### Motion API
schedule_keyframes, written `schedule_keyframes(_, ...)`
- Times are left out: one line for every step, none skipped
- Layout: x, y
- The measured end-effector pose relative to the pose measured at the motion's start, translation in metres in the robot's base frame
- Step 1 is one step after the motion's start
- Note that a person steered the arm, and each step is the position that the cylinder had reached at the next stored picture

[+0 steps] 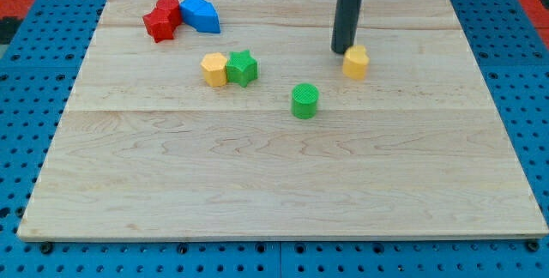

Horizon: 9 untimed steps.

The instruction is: Move the green circle to the bottom right of the green star

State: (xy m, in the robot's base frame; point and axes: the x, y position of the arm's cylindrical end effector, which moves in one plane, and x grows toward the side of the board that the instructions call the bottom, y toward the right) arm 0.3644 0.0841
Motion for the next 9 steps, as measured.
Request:
schedule_keyframes(0.039,-0.029)
schedule_keyframes(-0.011,-0.031)
schedule_keyframes(-0.053,-0.038)
schedule_keyframes(-0.095,0.009)
schedule_keyframes(-0.083,0.086)
schedule_keyframes(-0.031,0.091)
schedule_keyframes(0.019,0.043)
schedule_keyframes(0.087,-0.018)
schedule_keyframes(0.087,-0.043)
